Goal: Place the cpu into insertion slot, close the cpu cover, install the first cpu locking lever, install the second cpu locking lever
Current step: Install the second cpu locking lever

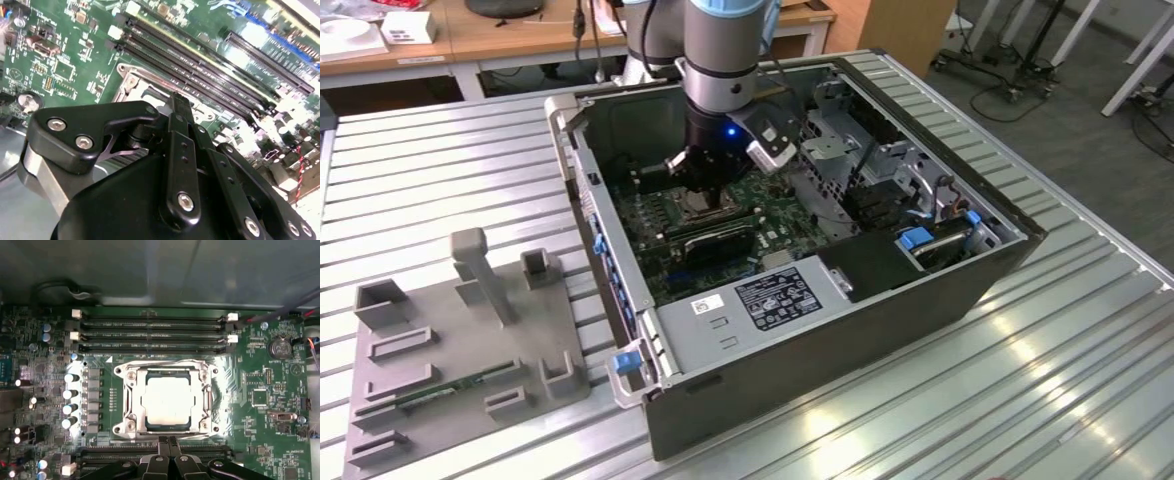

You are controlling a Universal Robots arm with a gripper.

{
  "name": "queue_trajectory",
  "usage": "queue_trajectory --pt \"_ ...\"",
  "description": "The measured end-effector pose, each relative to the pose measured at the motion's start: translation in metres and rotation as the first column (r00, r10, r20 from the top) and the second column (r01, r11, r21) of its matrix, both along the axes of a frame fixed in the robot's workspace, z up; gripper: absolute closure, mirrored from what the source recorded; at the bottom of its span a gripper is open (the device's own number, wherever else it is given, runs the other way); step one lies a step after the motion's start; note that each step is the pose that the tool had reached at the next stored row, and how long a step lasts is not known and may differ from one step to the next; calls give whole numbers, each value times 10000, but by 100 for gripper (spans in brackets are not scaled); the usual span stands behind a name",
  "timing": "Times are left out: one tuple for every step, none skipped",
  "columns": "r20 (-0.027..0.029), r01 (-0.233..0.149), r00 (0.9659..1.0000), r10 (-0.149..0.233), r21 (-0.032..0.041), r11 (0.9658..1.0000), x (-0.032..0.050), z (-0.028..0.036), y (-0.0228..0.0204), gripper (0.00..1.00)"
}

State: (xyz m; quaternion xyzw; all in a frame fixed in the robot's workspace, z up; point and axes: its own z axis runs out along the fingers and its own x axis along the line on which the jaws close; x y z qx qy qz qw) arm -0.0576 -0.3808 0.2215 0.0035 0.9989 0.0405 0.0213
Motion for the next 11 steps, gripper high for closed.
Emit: queue_trajectory --pt "0 -1 10000 1 1 10000 0 0 19 89" --pt "0 -1 10000 1 1 10000 0 0 43 89" --pt "0 0 10000 0 2 10000 0 0 69 89" --pt "0 0 10000 0 1 10000 0 0 98 89" --pt "0 0 10000 0 1 10000 0 0 130 89" --pt "0 0 10000 0 3 10000 0 0 166 89" --pt "0 0 10000 0 5 10000 0 0 197 89" --pt "0 0 10000 0 4 10000 0 0 226 89" --pt "0 0 10000 0 4 10000 0 0 249 89" --pt "0 0 10000 0 5 10000 0 0 264 89" --pt "0 0 10000 0 5 10000 0 0 273 89"
